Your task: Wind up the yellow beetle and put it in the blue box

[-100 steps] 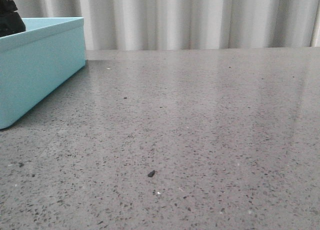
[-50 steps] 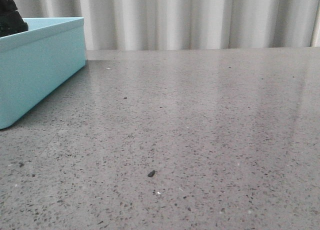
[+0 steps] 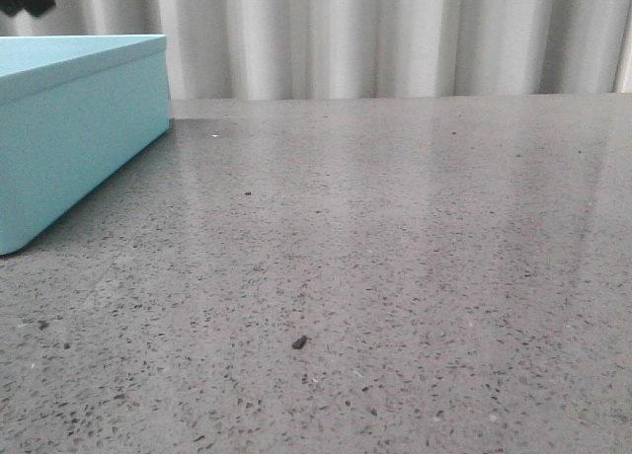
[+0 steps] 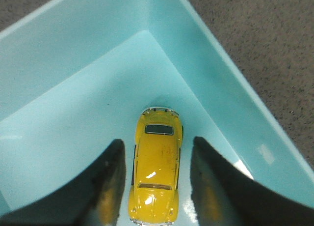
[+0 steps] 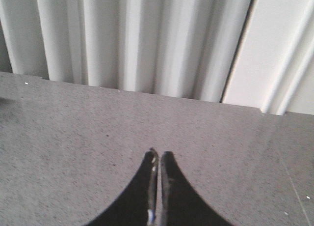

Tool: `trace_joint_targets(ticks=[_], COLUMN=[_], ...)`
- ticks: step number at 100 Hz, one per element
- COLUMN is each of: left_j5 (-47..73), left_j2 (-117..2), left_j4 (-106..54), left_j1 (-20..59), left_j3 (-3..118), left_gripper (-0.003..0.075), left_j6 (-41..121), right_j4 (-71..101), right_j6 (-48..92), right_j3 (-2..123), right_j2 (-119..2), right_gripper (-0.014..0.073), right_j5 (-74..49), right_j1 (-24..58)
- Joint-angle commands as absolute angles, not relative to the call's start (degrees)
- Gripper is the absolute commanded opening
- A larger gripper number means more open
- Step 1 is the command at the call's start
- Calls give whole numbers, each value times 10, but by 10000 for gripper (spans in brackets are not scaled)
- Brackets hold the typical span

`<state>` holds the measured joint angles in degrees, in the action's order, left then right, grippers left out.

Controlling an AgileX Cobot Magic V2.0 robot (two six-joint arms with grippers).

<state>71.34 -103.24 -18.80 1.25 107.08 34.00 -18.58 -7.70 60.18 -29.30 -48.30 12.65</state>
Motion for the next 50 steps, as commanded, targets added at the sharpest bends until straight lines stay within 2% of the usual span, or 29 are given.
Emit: trace_joint_targets(ticks=[1, 9, 50], left_j5=[725, 718, 703], left_j2=[-983, -961, -852], left_j4=[-209, -216, -277], left_j1=[11, 11, 11], left_j3=[1089, 1089, 1055], left_gripper=[106, -22, -21], left_j6=[321, 306, 306], right_j4=[-219, -222, -223], right_j6=[-78, -78, -79], right_j3=[580, 545, 372], right_j2=[-272, -248, -140], right_gripper=[-62, -62, -62], right_j5=[-438, -433, -329], right_j1=[126, 126, 126])
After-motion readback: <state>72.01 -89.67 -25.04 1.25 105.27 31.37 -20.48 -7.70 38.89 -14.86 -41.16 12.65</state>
